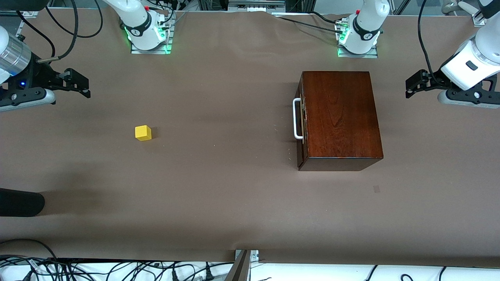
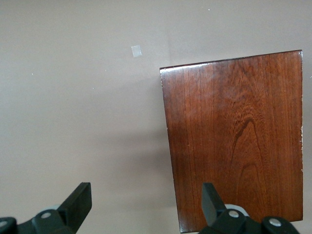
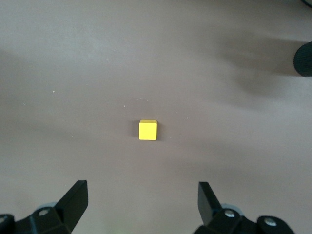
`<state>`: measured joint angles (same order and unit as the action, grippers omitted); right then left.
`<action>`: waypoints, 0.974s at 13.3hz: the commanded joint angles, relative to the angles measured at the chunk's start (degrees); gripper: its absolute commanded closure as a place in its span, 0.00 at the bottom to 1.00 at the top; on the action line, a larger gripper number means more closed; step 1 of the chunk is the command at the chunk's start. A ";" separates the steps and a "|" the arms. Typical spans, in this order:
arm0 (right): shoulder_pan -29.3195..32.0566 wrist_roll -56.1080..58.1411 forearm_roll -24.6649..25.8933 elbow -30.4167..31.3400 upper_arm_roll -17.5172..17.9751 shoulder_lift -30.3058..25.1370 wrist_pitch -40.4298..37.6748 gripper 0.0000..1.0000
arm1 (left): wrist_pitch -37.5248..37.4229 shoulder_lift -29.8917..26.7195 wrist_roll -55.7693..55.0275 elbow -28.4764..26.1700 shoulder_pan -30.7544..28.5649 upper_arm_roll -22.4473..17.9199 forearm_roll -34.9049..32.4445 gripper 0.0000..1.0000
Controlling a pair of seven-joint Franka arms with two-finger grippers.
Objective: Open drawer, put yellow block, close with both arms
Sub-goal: 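Move the left gripper toward the white drawer handle of the box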
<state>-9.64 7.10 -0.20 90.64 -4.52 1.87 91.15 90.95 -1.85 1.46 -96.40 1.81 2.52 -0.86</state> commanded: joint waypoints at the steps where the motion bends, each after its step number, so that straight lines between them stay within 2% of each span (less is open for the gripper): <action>1: 0.59 0.46 0.47 -1.00 0.39 0.07 -1.06 0.00 | -1.47 0.88 0.21 2.00 0.12 0.20 -1.51 0.00; 8: 0.59 0.54 0.47 -1.00 0.39 0.07 -1.06 0.00 | -1.65 1.41 -0.32 2.71 0.47 0.47 -1.60 0.00; 13: 0.59 0.54 0.47 -1.00 0.39 0.07 -1.06 0.00 | -4.55 3.34 -0.58 2.80 0.38 1.08 -1.60 0.00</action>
<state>-9.64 7.10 -0.20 90.64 -4.52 1.87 91.15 88.49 0.02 1.46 -96.05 2.01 3.28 -0.92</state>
